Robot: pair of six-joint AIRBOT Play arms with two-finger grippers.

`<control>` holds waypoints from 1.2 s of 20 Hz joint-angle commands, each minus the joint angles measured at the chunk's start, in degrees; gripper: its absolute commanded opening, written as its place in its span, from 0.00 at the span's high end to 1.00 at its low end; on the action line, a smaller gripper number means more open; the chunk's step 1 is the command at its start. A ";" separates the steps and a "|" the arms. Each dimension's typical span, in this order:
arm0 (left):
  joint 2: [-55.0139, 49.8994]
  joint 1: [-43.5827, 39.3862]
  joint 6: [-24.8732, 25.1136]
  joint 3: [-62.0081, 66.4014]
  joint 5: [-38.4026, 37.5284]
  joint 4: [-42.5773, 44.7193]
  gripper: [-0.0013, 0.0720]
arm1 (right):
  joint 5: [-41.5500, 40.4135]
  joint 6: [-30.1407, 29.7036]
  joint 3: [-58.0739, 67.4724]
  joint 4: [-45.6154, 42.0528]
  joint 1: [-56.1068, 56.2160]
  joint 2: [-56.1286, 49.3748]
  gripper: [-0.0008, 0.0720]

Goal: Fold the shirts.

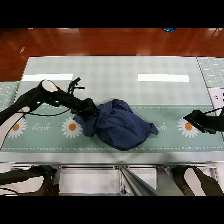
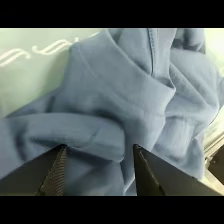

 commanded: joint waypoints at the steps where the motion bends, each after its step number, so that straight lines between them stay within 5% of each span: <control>1: -2.69 -2.38 -0.48 1.81 0.33 0.28 0.29 | 0.13 -0.39 -0.11 0.79 -0.07 0.04 0.42; 13: -6.43 -2.64 -3.04 1.79 -0.59 0.44 0.30 | 0.11 -0.44 -0.11 1.75 -0.07 0.04 0.42; 14: -6.45 -2.64 -3.28 1.81 -0.37 0.44 0.39 | 0.11 -0.44 -0.11 1.75 -0.07 0.04 0.42; 15: -6.45 -2.64 -3.04 1.81 -0.24 0.44 0.72 | 0.09 -0.44 -0.11 1.75 -0.07 0.04 0.42; 16: -6.45 -2.67 -1.51 1.81 -0.24 0.39 0.92 | 0.09 -0.44 -0.11 1.75 -0.07 0.04 0.42; 24: -4.87 0.22 0.90 7.80 -4.42 0.74 0.95 | 4.13 -4.35 -5.27 6.16 -0.04 -0.04 0.42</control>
